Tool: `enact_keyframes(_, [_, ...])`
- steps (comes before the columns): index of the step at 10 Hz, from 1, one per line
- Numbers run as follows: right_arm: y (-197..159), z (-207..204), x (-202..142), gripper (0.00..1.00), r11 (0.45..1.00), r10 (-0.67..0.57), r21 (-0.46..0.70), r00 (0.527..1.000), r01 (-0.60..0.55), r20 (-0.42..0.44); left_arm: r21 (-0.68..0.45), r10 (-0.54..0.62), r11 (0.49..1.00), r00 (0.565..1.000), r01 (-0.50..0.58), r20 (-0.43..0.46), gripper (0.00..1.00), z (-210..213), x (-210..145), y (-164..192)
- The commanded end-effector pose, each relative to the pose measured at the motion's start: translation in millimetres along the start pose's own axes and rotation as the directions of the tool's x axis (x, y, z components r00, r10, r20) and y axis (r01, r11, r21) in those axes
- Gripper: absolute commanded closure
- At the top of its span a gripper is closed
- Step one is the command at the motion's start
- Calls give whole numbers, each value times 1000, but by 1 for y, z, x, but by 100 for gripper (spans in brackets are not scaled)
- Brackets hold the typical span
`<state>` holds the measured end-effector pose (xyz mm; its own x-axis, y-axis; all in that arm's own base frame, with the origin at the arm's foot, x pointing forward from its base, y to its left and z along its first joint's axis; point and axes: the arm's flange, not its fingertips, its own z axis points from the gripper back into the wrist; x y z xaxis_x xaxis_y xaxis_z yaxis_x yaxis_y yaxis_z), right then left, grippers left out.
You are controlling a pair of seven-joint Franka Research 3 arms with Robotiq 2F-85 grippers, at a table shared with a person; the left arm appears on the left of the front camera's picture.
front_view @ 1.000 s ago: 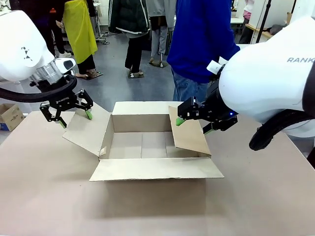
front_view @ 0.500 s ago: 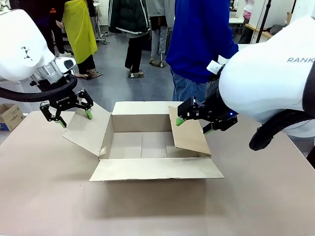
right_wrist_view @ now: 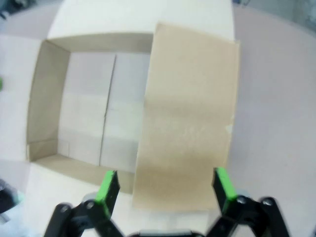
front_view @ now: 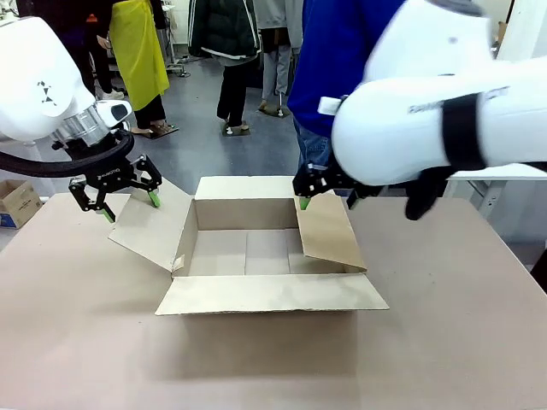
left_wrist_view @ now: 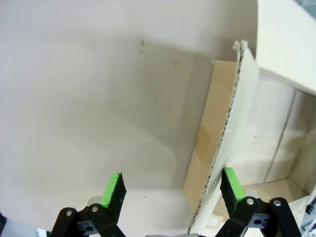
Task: Pack the gift set into the box.
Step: Place both hands on the side flaps of the Package Box and spread them outward.
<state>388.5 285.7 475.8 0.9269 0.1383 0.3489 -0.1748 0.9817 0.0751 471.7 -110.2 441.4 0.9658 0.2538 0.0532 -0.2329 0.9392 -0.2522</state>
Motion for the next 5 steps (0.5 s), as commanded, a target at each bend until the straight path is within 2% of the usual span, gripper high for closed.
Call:
enact_keyframes(1, [17,10,-22,0,996,88,-42,989,-84,119,17,10,1000,1000,-10,15,0,3,0,0])
enact_keyframes(2, [0,0,0,0,1000,0,0,1000,0,0,17,10,1000,1000,-10,15,0,3,0,0])
enact_keyframes(3, [0,0,0,0,1000,0,0,1000,0,0,17,10,1000,1000,-10,15,0,3,0,0])
enact_keyframes(4, [17,-1,-5,0,997,69,-34,997,-68,27,17,10,1000,1000,-10,15,0,3,0,0])
enact_keyframes(5, [33,-10,-8,0,986,136,-87,989,-140,-48,17,10,1000,1000,-10,15,0,3,0,0])
